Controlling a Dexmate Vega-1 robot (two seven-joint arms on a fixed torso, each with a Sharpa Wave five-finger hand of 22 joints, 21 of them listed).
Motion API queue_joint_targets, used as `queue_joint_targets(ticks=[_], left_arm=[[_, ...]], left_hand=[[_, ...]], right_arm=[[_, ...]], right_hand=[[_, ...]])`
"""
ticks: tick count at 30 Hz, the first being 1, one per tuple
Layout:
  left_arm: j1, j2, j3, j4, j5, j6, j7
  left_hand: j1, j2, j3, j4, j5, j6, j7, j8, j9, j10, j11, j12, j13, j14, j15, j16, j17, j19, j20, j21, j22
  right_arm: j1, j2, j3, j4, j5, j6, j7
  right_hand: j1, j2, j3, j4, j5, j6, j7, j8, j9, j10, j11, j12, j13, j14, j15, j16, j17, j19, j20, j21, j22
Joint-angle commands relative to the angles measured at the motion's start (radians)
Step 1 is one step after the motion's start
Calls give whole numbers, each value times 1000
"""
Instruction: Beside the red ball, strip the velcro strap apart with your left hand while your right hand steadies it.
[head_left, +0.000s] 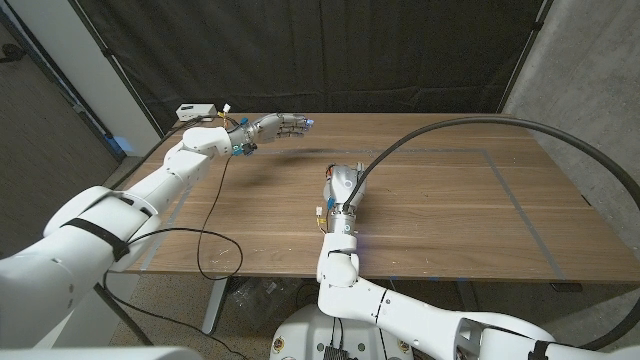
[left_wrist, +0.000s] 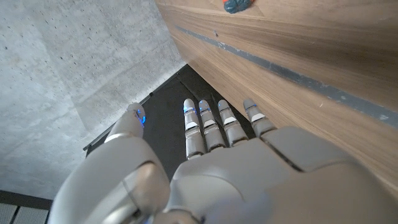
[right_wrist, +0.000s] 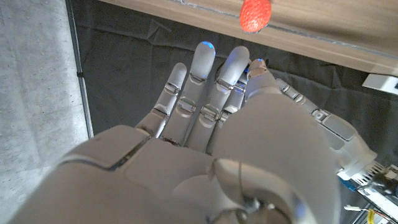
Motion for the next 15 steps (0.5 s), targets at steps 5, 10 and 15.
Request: queue_joint_targets(ticks=[5, 10, 15], left_arm=[[74, 127, 7, -275, 57, 59, 49], [95, 161, 8, -344, 78, 65, 63], [114, 187, 9, -407, 106, 61, 83]], left_hand=[[61, -9, 10, -19, 7, 18, -5, 13, 5, -39, -15, -9, 12, -46, -15, -6, 8, -19, 7, -6, 4], [108, -21, 16, -29, 10, 10, -17, 12, 7, -81, -19, -16, 18, -86, -3, -11, 10, -31, 10, -11, 4], [153, -52, 11, -31, 14, -31, -29, 0, 10, -132, -12, -19, 25, -132, 13, -13, 12, -42, 16, -16, 5]], right_arm=[[-1, 42, 85, 74, 42, 87, -162], [-45, 58, 147, 71, -38, 152, -162], [-75, 77, 190, 71, -111, 185, -162]], right_hand=[[12, 7, -12, 0, -4, 26, -14, -15, 5, 12, -2, -5, 2, 2, -85, 6, 2, -13, -47, 26, 8], [14, 10, -18, 1, -7, 29, -13, -23, 6, 13, 1, -5, 7, 4, -85, 9, 0, -16, -47, 39, 9], [16, 12, -22, 1, -8, 32, -11, -29, 6, 15, 0, -6, 9, 4, -85, 10, -1, -19, -46, 49, 10]])
